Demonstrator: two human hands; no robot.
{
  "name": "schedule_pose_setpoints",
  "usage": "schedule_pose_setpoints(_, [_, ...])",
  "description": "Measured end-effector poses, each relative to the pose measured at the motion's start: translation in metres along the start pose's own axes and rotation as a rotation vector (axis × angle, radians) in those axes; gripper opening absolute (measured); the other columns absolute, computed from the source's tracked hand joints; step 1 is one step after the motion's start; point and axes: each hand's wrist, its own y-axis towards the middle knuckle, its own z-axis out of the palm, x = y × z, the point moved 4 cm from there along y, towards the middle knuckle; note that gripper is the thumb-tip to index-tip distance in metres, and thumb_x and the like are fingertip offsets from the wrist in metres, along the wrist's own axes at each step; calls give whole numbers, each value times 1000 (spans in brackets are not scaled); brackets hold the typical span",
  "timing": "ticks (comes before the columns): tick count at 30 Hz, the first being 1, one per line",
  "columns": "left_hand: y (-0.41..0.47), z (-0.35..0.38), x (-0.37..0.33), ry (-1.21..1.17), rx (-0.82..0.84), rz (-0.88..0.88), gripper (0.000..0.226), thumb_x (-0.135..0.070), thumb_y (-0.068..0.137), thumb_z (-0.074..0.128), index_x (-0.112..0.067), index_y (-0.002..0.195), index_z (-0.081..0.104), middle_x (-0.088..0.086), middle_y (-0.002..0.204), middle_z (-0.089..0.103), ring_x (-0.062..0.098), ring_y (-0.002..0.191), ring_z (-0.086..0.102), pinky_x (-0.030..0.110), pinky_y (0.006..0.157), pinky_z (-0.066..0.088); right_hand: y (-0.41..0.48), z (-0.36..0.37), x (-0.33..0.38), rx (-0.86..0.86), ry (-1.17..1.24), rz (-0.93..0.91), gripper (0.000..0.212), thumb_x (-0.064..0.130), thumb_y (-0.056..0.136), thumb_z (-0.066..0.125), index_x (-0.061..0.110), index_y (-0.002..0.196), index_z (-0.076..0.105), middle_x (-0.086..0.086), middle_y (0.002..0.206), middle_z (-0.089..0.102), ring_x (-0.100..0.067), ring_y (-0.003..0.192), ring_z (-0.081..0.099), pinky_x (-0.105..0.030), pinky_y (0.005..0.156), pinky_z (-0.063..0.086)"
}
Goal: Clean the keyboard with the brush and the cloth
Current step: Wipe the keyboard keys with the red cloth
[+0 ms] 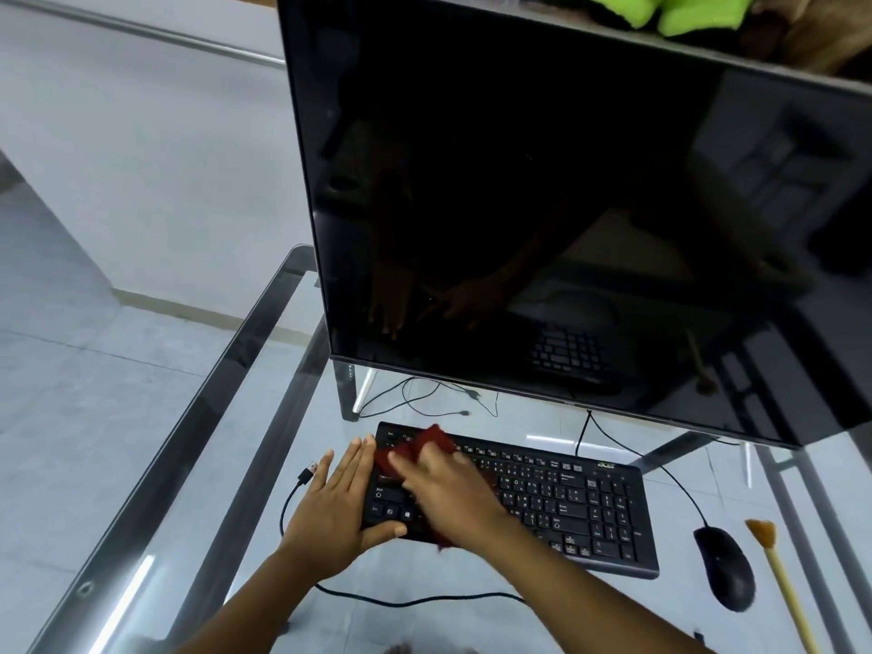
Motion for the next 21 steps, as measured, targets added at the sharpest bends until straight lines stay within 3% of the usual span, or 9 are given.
schedule_pose_setpoints(4, [0,-1,1,-14,-33,-4,108,-85,79,34,-9,153,9,1,159,13,16,147,6,40,117,-1,3,-15,-48,-103,-39,431,43,24,100,44,20,142,38,-9,111,54,-27,90,58,-33,79,52])
schedule_pose_setpoints(6, [-2,1,2,-9,-33,-6,108,-84,80,34,-8,152,10,2,159,16,17,147,7,41,117,1,1,-7,-22,-54,28,342,46,27,100,42,23,145,31,-7,112,51,-28,95,53,-35,82,49])
schedule_pose_setpoints(8, [-1,1,2,-2,-23,-4,107,-83,80,34,-7,152,11,4,158,18,18,147,9,42,117,3,-8,3,7,79,133,122,42,37,101,35,31,143,30,1,103,44,-24,94,47,-33,77,44])
schedule_pose_setpoints(10, [1,1,1,-11,-26,-1,108,-83,80,35,-7,152,10,4,159,17,17,147,8,42,117,2,-10,-4,0,66,191,73,39,51,98,31,33,129,47,2,98,50,-22,90,52,-34,74,46])
schedule_pose_setpoints(11, [1,0,1,-19,-33,-2,108,-84,80,35,-8,153,8,3,159,15,16,148,5,41,118,0,-7,-9,-13,5,226,155,39,55,97,33,34,122,53,2,100,55,-19,90,56,-34,76,49])
schedule_pose_setpoints(14, [-1,0,1,-32,-32,0,109,-84,80,34,-10,153,2,1,160,9,14,148,-1,41,118,-3,-2,-13,-42,-118,10,421,42,33,100,43,26,141,41,-8,115,55,-28,94,57,-39,86,51])
schedule_pose_setpoints(16, [-3,2,3,-25,-27,-4,109,-84,80,33,-9,153,2,2,160,9,14,148,-1,42,118,-2,-1,-4,-18,-71,18,313,52,24,98,49,23,146,31,-11,118,52,-32,98,56,-40,84,52])
schedule_pose_setpoints(19, [-2,2,3,-16,-7,-1,109,-84,80,32,-9,153,1,3,160,10,14,148,-2,42,118,-1,-17,8,6,38,-30,-19,63,24,89,63,26,143,32,-6,104,53,-26,88,59,-32,70,50])
schedule_pose_setpoints(21, [-1,1,2,-19,4,1,110,-86,79,29,-11,152,-5,1,161,4,12,147,-9,42,119,-4,-16,-1,-18,-10,-62,46,56,24,93,57,27,144,33,-5,102,54,-25,86,62,-32,69,52])
